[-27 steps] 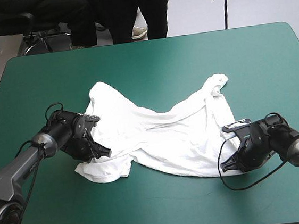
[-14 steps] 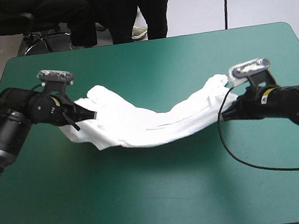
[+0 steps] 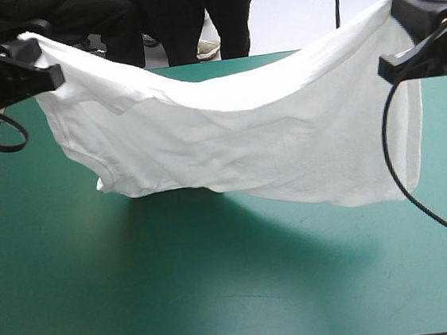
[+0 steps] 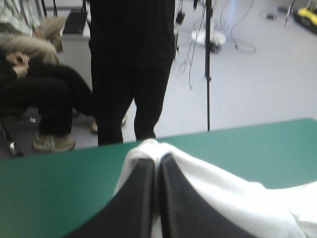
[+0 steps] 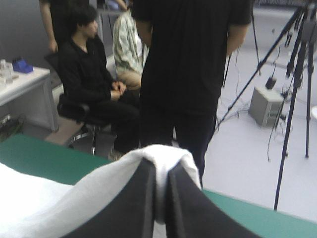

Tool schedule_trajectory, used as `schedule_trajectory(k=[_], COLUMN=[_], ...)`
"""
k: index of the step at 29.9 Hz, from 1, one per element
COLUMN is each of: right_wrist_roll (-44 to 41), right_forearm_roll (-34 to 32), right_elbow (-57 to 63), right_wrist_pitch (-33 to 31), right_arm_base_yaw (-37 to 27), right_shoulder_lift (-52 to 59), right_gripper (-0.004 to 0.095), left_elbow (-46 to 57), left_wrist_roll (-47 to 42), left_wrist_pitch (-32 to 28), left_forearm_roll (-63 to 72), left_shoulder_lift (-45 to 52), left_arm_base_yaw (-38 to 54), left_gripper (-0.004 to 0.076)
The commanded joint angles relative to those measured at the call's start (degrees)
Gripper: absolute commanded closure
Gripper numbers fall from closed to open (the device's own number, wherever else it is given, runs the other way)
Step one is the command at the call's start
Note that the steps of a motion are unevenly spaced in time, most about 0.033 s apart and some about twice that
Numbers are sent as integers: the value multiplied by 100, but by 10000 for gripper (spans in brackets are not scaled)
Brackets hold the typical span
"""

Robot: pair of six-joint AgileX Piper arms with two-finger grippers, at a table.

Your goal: Fold the cloth

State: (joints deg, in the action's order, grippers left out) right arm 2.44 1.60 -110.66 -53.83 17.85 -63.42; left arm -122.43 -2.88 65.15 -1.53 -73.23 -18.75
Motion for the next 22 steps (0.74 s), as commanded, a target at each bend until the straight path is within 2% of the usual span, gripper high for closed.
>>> schedule_trajectory(k=[1,7,14,18,22], right_wrist_roll=[121,408,558,603,378], right_forearm_roll=[42,661,1461,1859,1835], right_elbow=[-684,-1367,-1450,-1450,-1439], right_wrist_pitch=[574,368,-126,-591,-1162], right_arm_base_yaw=[-7,-7,-7,-7,-7], right_shoulder_lift=[89,134,366,497,540], right_gripper=[925,925,925,924,924], left_elbow=[-803,-1503,-1557,-1557,-1384], left_wrist_roll=[-56,208,433,442,442], left_wrist_pitch=[-524,-777,-830,-636,-355], left_forearm_roll=[153,512,785,887,887], left_shoulder_lift=[204,593,1042,1133,1133], left_arm_base_yaw=[-7,-7,-7,-7,-7], left_gripper=[741,741,741,741,741])
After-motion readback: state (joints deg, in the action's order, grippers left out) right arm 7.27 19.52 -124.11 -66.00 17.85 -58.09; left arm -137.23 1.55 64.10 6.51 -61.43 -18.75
